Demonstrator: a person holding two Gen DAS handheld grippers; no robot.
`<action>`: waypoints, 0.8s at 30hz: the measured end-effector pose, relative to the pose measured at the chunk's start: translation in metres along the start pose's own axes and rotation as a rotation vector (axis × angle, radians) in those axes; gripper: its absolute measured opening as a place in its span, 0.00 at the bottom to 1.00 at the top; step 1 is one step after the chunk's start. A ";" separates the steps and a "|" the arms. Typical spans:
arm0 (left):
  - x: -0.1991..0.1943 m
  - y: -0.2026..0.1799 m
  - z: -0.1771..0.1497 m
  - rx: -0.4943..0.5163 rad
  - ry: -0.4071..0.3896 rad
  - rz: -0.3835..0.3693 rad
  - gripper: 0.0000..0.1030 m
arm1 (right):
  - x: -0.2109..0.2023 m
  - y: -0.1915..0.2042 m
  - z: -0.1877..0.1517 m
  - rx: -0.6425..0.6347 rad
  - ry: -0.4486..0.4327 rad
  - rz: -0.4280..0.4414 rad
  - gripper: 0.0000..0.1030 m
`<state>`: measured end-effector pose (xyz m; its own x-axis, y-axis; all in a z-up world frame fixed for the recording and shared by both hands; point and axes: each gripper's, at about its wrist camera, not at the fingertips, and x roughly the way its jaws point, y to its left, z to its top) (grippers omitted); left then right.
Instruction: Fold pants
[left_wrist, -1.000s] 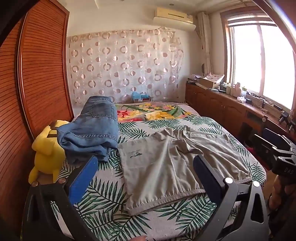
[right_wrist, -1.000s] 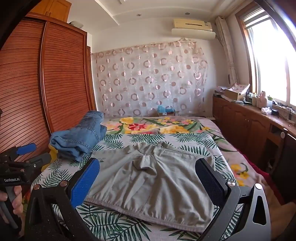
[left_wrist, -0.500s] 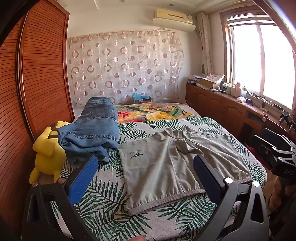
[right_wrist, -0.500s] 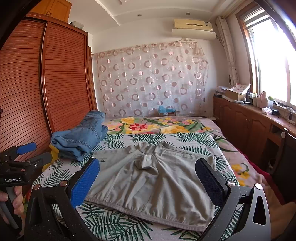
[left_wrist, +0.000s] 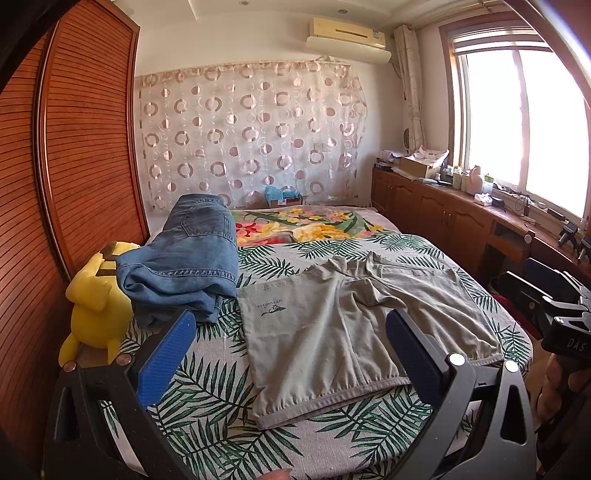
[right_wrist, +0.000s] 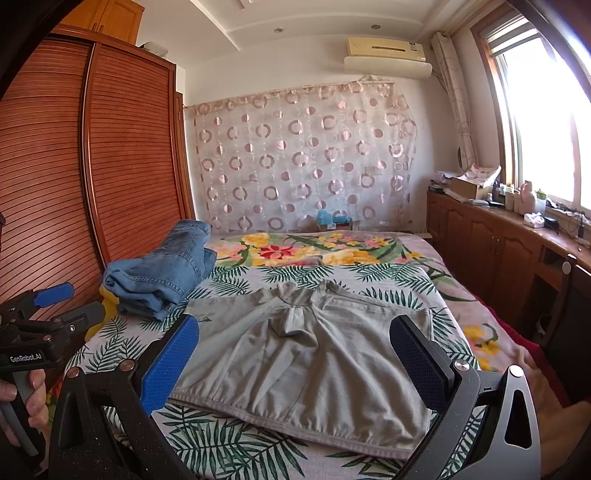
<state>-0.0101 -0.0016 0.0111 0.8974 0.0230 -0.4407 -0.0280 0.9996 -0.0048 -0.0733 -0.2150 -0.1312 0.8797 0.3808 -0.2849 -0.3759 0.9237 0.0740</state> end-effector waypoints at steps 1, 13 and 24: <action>0.000 0.000 0.000 0.001 0.000 0.000 1.00 | 0.000 0.000 0.000 0.000 0.000 0.000 1.00; -0.003 0.000 0.000 0.001 -0.002 0.000 1.00 | 0.002 0.000 0.000 0.000 0.000 0.000 1.00; -0.004 -0.001 0.000 0.002 -0.003 0.001 1.00 | 0.003 0.000 0.000 -0.001 -0.001 -0.001 1.00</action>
<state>-0.0131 -0.0024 0.0129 0.8986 0.0237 -0.4381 -0.0277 0.9996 -0.0027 -0.0710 -0.2137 -0.1320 0.8804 0.3795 -0.2843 -0.3750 0.9242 0.0723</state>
